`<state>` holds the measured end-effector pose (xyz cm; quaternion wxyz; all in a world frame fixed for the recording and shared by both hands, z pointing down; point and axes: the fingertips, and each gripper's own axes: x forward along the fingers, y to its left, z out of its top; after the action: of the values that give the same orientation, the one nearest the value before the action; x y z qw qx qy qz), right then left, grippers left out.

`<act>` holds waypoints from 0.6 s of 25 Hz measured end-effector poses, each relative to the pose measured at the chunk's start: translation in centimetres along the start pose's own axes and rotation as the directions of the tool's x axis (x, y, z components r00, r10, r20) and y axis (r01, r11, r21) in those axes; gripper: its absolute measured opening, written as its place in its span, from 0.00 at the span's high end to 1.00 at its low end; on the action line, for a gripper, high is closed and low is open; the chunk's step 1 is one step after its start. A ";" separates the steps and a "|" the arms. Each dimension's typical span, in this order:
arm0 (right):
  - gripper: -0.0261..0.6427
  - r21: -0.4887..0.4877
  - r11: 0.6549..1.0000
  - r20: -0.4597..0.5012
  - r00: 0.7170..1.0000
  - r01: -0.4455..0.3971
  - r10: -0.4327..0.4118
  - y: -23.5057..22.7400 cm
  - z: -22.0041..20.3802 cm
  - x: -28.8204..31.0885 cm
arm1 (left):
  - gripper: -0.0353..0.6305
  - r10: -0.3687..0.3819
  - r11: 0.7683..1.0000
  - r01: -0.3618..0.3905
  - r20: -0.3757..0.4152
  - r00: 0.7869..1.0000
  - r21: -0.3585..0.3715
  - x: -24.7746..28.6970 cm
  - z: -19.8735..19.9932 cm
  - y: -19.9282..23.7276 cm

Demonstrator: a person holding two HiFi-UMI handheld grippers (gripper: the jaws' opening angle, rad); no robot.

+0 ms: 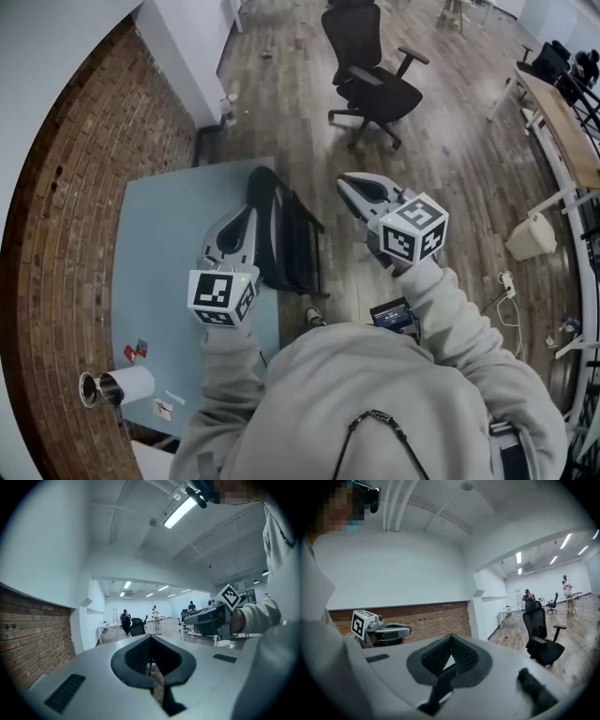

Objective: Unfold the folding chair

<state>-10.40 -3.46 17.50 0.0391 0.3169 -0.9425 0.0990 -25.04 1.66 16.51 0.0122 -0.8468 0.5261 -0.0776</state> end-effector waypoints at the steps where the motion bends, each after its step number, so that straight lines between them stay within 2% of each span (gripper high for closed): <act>1: 0.95 0.005 0.999 0.006 0.999 0.034 -0.034 -1.0 0.3 0.9 | 0.94 -0.013 1.000 0.013 -0.006 1.000 -0.002 0.9 -0.2 1.1; 3: 0.95 0.027 0.997 0.022 0.997 0.077 -0.077 -2.8 1.1 2.4 | 0.94 -0.035 0.999 0.035 -0.001 0.999 -0.021 2.7 -0.2 2.9; 8: 0.95 0.016 0.997 0.032 0.996 0.081 -0.081 -4.4 3.3 4.3 | 0.94 -0.080 0.997 0.080 0.012 0.997 -0.013 6.2 1.2 4.7; 15: 0.95 0.013 0.996 0.011 0.996 0.084 -0.084 -6.0 4.0 6.6 | 0.94 -0.076 0.996 0.075 -0.037 0.996 -0.037 8.5 0.4 6.6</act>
<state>-12.06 -12.89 15.51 0.0361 0.3571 -0.9279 0.1012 -27.12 -8.88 16.41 -0.0160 -0.8646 0.4950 -0.0849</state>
